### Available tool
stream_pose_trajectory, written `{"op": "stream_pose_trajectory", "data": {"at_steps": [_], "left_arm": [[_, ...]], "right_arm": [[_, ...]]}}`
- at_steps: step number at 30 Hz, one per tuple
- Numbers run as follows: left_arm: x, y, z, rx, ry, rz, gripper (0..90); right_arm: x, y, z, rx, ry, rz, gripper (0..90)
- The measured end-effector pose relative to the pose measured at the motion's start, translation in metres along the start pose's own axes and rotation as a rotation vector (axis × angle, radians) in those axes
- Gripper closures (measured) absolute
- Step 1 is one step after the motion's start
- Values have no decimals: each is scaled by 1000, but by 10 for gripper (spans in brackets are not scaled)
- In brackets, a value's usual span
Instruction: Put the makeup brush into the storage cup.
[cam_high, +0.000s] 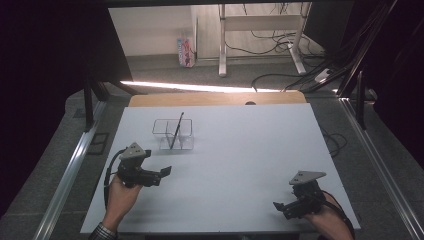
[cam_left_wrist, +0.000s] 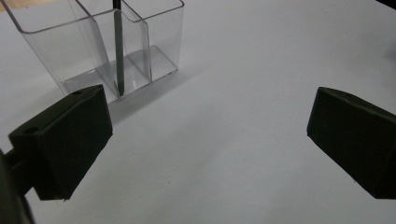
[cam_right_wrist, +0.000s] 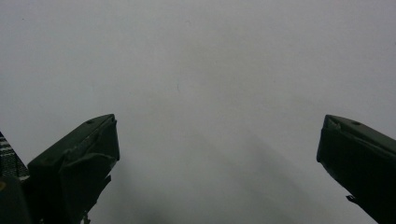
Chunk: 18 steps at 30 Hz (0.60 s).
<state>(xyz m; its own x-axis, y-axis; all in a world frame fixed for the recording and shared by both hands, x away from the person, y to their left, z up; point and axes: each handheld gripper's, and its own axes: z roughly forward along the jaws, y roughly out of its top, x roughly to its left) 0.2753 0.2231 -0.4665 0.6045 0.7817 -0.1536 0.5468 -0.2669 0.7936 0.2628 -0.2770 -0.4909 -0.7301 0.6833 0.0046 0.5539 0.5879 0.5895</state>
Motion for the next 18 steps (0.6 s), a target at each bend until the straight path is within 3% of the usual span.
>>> {"op": "stream_pose_trajectory", "data": {"at_steps": [18], "left_arm": [[-1,-13,-13,0,16,-12,8]], "right_arm": [[0,0,0,-1,-1,1,0]]}}
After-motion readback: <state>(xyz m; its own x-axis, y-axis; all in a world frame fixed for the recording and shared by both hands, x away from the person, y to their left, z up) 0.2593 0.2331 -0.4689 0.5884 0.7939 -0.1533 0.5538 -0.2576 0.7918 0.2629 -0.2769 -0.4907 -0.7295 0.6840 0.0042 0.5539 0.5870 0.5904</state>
